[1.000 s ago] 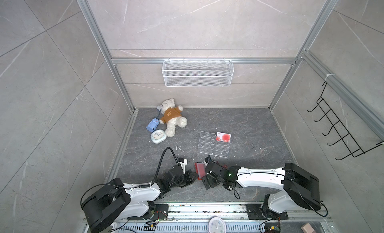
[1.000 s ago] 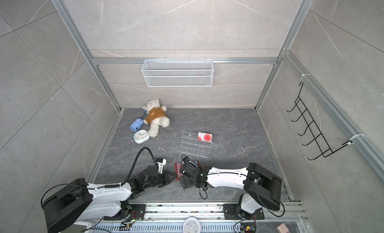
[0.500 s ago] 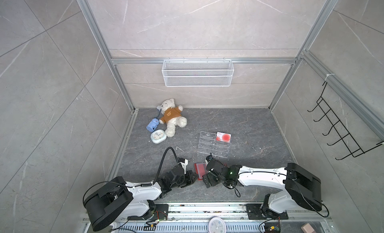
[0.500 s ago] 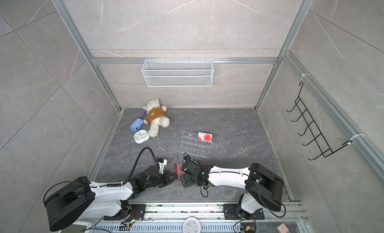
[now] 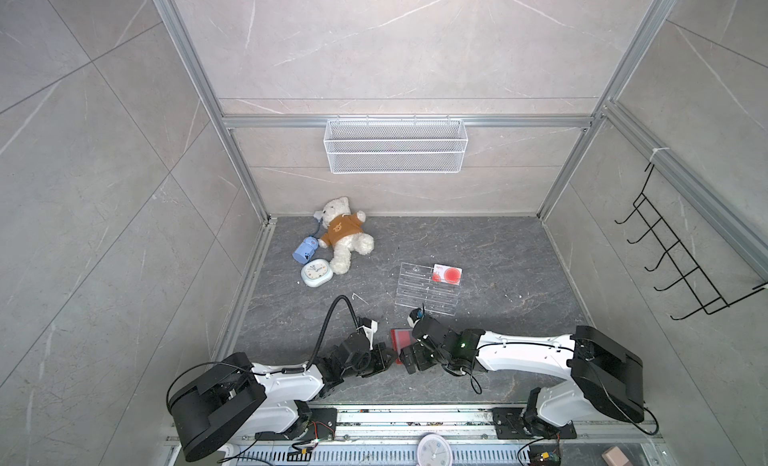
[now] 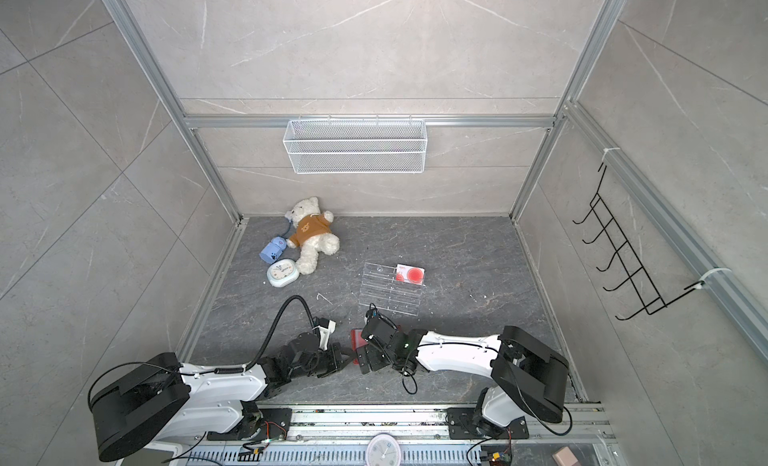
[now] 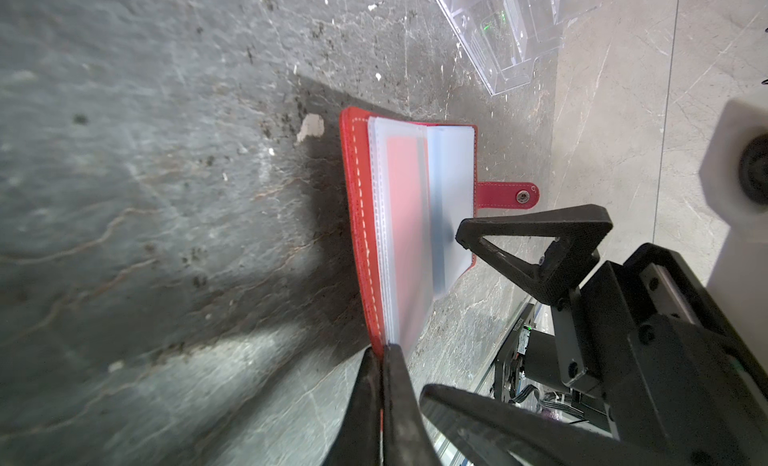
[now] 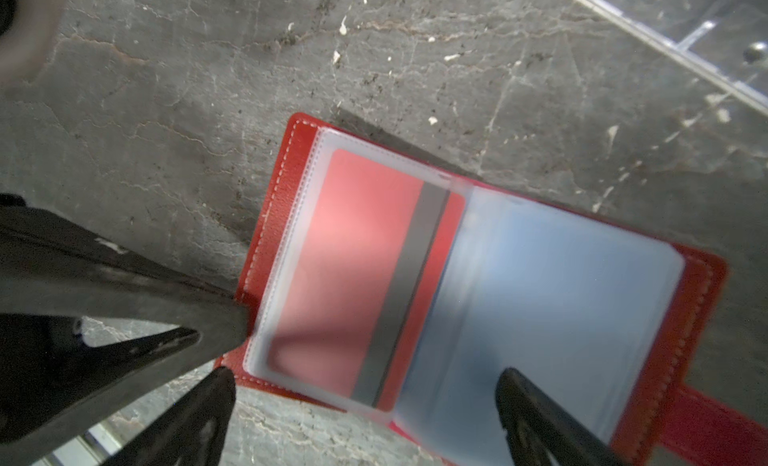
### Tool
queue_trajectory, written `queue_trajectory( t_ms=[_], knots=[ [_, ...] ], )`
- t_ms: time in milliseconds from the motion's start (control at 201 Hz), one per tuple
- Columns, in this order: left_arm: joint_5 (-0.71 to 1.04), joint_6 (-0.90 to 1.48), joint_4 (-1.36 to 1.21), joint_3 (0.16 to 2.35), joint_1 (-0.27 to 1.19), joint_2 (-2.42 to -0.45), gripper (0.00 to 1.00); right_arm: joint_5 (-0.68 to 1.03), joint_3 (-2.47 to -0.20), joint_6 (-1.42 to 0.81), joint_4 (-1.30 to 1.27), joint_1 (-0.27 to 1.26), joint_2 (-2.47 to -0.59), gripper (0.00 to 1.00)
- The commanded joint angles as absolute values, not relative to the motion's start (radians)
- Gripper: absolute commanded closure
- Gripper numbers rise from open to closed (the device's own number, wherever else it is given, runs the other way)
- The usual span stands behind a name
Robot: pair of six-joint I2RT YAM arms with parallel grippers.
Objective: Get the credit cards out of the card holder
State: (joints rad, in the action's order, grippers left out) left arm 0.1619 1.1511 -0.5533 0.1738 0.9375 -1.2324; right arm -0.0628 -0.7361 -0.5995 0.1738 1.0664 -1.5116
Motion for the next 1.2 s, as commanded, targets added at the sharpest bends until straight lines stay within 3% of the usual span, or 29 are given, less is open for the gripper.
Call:
queue_trajectory(
  t_ms=[0,562,1200],
  knots=[
    [0.168,1.121,-0.555,0.201,0.942,-1.235,1.0,-0.051,-0.73,-0.611,0.16,1.066,-1.532,0.0],
    [0.176,1.124,-0.562,0.217,0.945,-1.258,1.0,-0.082,-0.744,-0.603,0.18,1.066,-1.586,0.0],
    [0.171,1.138,-0.589,0.2,0.947,-1.238,1.0,-0.175,-0.724,-0.508,0.265,1.099,-1.466,0.0]
  ],
)
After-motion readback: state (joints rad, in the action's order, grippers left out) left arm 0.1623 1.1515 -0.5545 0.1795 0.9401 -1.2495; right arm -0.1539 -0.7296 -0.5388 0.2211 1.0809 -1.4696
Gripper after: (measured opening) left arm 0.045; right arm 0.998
